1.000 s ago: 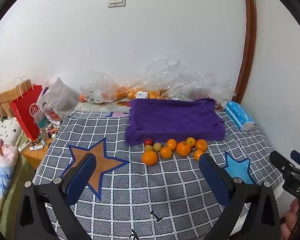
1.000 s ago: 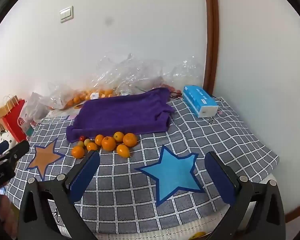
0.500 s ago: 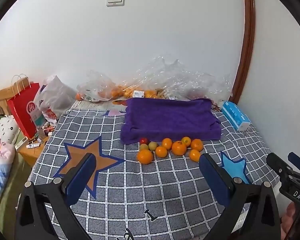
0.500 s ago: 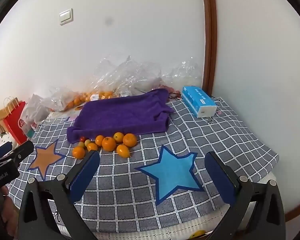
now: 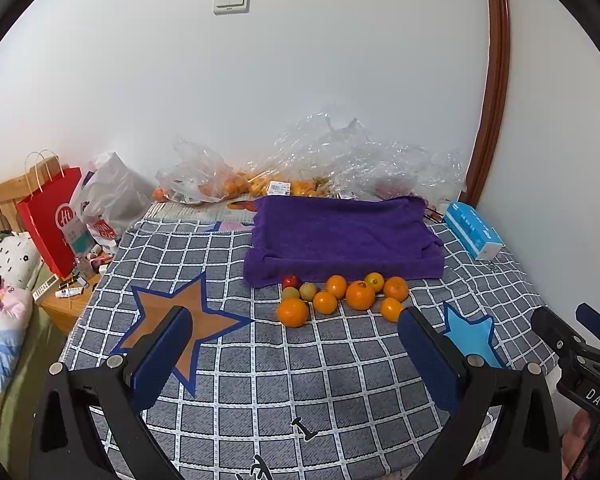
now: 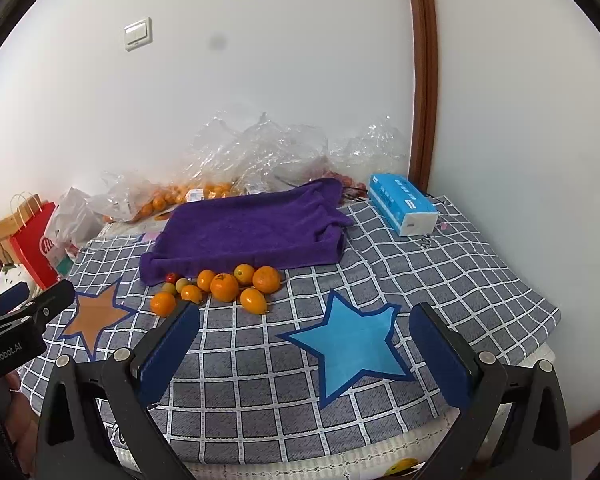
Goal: Organize fruits
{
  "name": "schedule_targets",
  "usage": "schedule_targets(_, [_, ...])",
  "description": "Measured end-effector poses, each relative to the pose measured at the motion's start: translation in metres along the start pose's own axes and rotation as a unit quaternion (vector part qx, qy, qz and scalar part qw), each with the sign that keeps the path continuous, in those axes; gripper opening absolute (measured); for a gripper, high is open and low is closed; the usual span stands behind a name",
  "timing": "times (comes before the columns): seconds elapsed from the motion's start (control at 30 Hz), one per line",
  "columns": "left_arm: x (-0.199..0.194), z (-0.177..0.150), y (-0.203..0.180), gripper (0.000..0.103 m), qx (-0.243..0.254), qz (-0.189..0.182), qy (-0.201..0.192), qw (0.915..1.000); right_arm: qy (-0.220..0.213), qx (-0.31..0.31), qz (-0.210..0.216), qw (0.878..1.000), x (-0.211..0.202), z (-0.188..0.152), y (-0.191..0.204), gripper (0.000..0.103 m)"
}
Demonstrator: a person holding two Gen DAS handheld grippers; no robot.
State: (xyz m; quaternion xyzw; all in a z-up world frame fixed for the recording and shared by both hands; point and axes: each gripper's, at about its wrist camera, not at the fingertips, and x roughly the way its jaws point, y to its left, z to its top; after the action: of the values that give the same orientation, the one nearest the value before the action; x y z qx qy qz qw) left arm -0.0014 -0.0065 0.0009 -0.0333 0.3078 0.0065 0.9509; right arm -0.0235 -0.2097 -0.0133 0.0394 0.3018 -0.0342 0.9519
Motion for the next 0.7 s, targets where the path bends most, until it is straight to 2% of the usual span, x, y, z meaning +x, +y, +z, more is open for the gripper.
schedule_targets(0.7, [-0.0053, 0.0002, -0.0005, 0.103, -0.003, -0.002, -0.007, 1.0, -0.007, -0.006, 0.005, 1.0, -0.007, -0.0011, 0.0063, 0.103])
